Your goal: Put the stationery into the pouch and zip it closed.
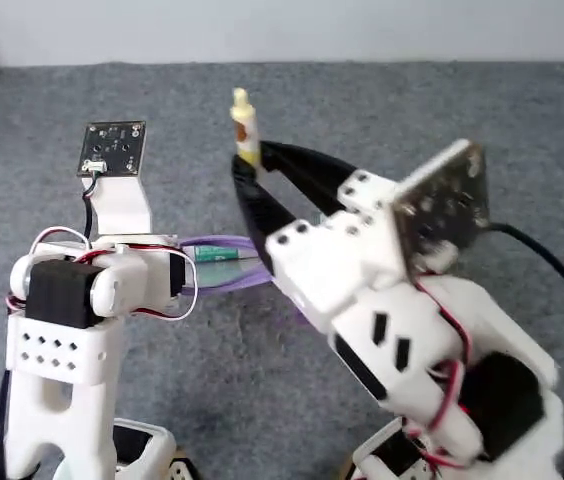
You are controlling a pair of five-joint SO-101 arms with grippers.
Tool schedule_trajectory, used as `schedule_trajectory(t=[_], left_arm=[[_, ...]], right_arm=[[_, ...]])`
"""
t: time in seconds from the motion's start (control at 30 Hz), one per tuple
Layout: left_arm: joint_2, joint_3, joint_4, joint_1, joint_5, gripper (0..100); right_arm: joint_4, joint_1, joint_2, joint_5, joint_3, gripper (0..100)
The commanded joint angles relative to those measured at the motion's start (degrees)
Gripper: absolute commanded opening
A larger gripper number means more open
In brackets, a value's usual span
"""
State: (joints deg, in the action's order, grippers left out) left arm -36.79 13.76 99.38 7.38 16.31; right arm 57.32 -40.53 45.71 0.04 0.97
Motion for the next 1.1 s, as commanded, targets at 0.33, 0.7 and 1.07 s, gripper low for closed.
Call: schedule_trajectory(t=[0.33,0.7,1.07], left_arm=[[0.18,-2.59,-0.44,0.09,0.62,1],[0.18,-2.51,-0.53,0.09,0.62,1],[0.18,-2.51,-0.44,0.09,0.62,1]], right_arm=[[-13.76,-4.0,15.16,2.99,-24.53,0.8],[-23.43,-5.23,16.31,3.25,-40.18,0.9],[-15.87,-5.05,16.13,5.54,-37.01,18.6]])
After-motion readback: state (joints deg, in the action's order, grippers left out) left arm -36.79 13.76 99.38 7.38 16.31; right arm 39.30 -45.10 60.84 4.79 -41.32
